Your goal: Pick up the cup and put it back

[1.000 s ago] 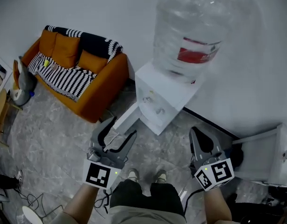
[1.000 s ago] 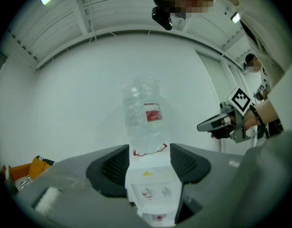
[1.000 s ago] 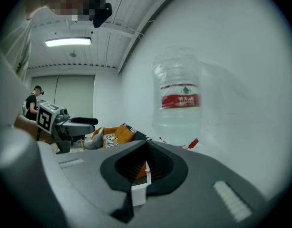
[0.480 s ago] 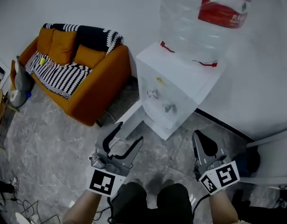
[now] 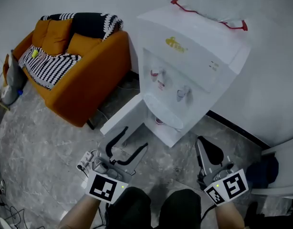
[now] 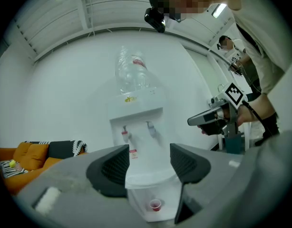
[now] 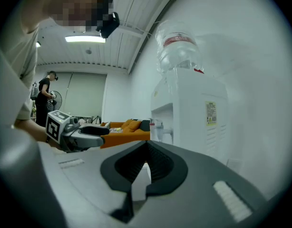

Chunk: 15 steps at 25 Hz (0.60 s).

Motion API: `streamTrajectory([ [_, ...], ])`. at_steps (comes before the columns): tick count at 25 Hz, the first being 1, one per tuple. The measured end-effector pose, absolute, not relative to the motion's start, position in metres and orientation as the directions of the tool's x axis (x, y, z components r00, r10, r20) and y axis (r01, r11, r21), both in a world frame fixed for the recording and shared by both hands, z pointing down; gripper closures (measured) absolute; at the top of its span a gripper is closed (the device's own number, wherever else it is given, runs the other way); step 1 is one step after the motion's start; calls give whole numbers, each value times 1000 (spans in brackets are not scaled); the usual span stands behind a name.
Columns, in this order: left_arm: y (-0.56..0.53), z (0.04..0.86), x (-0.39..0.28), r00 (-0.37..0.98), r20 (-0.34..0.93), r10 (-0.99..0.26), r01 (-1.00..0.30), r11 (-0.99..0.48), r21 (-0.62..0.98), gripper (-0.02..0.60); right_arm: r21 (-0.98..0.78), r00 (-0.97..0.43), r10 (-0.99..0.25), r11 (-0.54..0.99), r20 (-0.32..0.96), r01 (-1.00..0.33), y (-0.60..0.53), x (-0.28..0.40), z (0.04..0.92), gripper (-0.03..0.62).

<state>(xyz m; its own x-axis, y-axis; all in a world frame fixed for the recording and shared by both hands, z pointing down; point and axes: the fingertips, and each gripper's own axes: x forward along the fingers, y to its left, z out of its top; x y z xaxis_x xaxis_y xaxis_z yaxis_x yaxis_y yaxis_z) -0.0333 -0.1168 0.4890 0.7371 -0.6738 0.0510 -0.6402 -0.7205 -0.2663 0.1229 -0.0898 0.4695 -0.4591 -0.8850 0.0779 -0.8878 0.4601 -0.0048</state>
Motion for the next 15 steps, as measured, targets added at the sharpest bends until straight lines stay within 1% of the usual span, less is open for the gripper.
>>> streamTrajectory([
  [2, -120, 519, -30, 749, 43, -661, -626, -728, -280, 302, 5, -481, -875, 482, 64, -876, -90, 119, 494, 591],
  [5, -129, 567, -31, 740, 56, -670, -641, -728, -242, 302, 36, -506, -861, 508, 55, -860, -94, 113, 534, 591],
  [9, -138, 604, -22, 762, 11, -647, -605, -718, -345, 302, 62, -536, -843, 539, 51, -840, -100, 109, 586, 591],
  [15, -151, 649, -16, 782, -40, -622, -584, -709, -396, 302, 55, -586, -805, 591, 88, -804, -122, 93, 659, 591],
])
